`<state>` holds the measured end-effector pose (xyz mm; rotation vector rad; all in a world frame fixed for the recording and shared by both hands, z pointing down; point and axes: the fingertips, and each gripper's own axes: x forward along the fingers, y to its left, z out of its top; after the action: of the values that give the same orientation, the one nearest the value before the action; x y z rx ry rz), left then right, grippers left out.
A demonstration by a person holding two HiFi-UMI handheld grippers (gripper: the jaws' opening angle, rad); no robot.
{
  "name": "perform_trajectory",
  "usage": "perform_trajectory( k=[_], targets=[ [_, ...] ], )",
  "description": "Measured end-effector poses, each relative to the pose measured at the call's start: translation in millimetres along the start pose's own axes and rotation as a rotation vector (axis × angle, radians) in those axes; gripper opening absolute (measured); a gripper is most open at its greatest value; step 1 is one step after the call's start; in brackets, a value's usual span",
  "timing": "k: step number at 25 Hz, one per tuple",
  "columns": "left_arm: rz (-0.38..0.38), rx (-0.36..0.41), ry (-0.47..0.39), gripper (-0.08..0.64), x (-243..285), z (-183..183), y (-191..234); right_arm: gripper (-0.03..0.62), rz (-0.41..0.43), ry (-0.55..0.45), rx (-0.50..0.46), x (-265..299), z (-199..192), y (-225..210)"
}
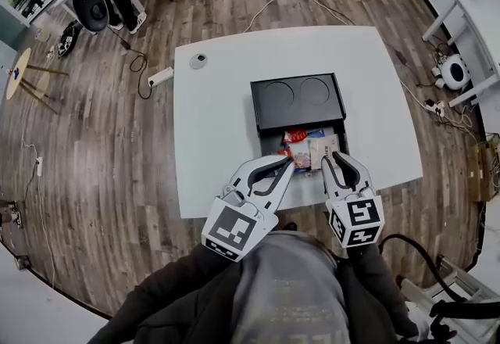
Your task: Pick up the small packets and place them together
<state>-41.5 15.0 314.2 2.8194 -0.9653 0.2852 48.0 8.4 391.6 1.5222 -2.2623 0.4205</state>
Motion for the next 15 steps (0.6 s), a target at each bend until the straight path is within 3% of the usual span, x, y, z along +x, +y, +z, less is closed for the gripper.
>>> perform_trajectory(
  k=[9, 15],
  targets=[
    [0.001, -0.061, 0.025, 0.003, 2, -17, 43, 0.087, -0.03, 0.095, 0.043, 48, -5, 0],
    [0.023, -0.093, 0.06, 0.003, 8, -26, 59, 0.087, 0.003, 0.183, 0.07, 72, -13, -3]
  ],
)
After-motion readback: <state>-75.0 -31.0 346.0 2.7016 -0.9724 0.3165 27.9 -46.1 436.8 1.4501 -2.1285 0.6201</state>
